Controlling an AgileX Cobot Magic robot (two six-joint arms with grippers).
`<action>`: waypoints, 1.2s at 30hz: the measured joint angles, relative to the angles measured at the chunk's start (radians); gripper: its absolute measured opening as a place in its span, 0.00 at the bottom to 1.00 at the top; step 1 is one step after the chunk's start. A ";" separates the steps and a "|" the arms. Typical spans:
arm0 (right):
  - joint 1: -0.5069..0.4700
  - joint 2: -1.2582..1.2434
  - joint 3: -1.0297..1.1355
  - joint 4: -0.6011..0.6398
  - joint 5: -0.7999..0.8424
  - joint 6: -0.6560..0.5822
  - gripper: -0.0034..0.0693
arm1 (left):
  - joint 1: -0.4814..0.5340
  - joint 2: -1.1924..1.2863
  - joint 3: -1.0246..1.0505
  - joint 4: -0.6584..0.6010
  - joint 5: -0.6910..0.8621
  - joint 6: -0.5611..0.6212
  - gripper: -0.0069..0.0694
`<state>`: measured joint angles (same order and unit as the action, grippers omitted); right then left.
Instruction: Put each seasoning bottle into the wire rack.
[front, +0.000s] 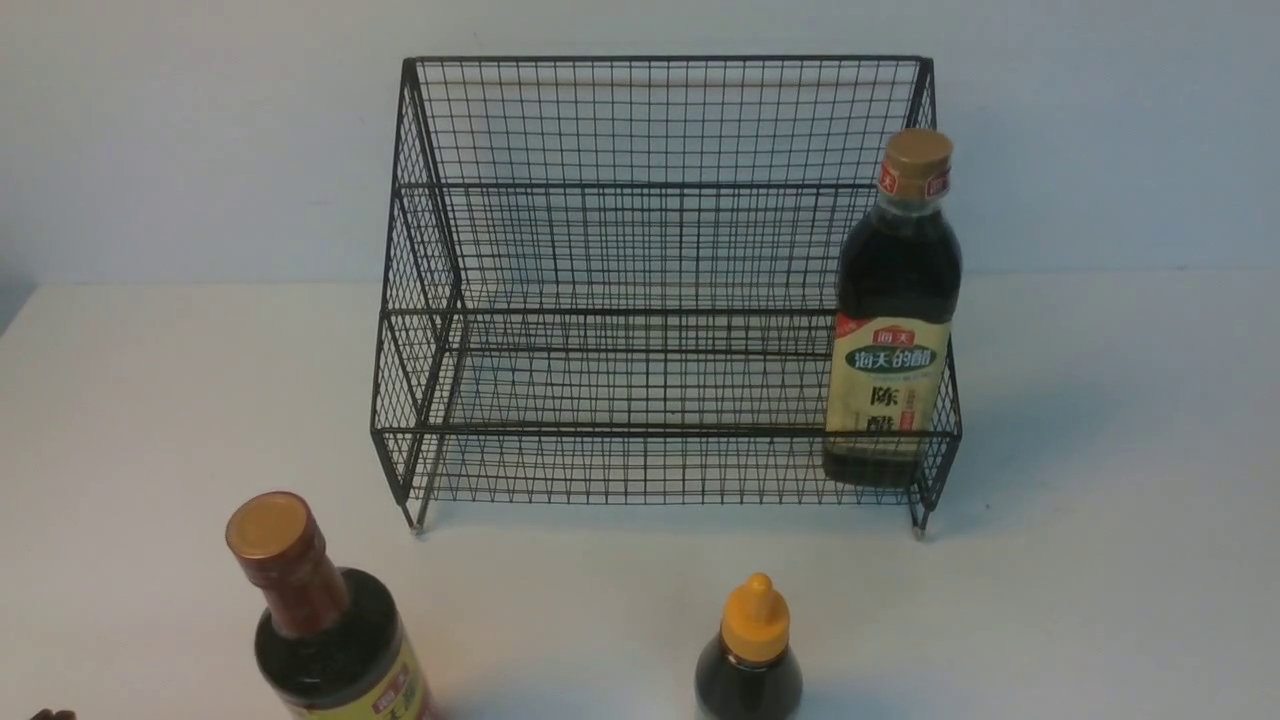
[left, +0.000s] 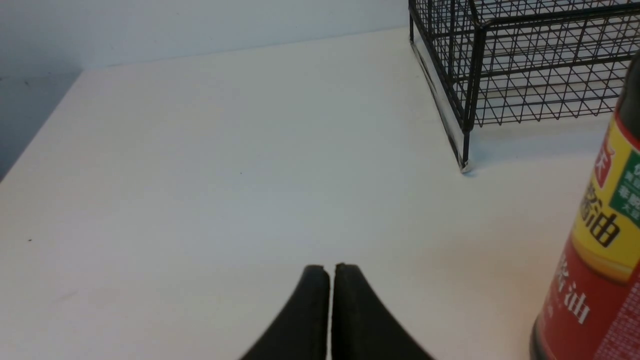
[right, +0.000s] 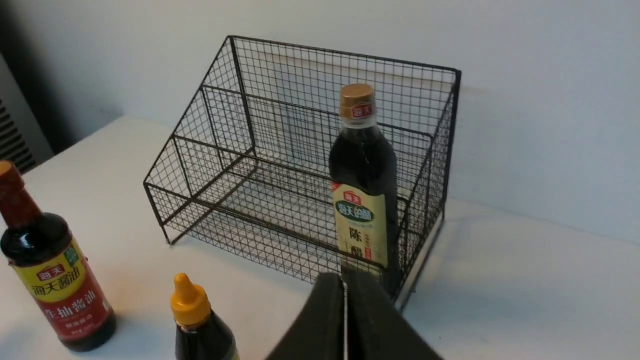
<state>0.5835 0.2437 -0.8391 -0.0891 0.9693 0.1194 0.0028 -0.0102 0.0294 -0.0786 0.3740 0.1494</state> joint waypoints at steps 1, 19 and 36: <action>0.000 -0.022 0.092 0.022 -0.088 -0.023 0.03 | 0.000 0.000 0.000 0.000 0.000 0.000 0.09; 0.000 -0.048 0.480 0.161 -0.864 -0.150 0.03 | 0.000 0.000 0.000 0.000 0.000 0.000 0.09; 0.000 -0.051 0.481 0.161 -0.803 -0.152 0.03 | 0.000 0.000 0.000 0.000 0.000 0.000 0.09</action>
<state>0.5835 0.1929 -0.3583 0.0714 0.1663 -0.0328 0.0028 -0.0102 0.0294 -0.0786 0.3740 0.1494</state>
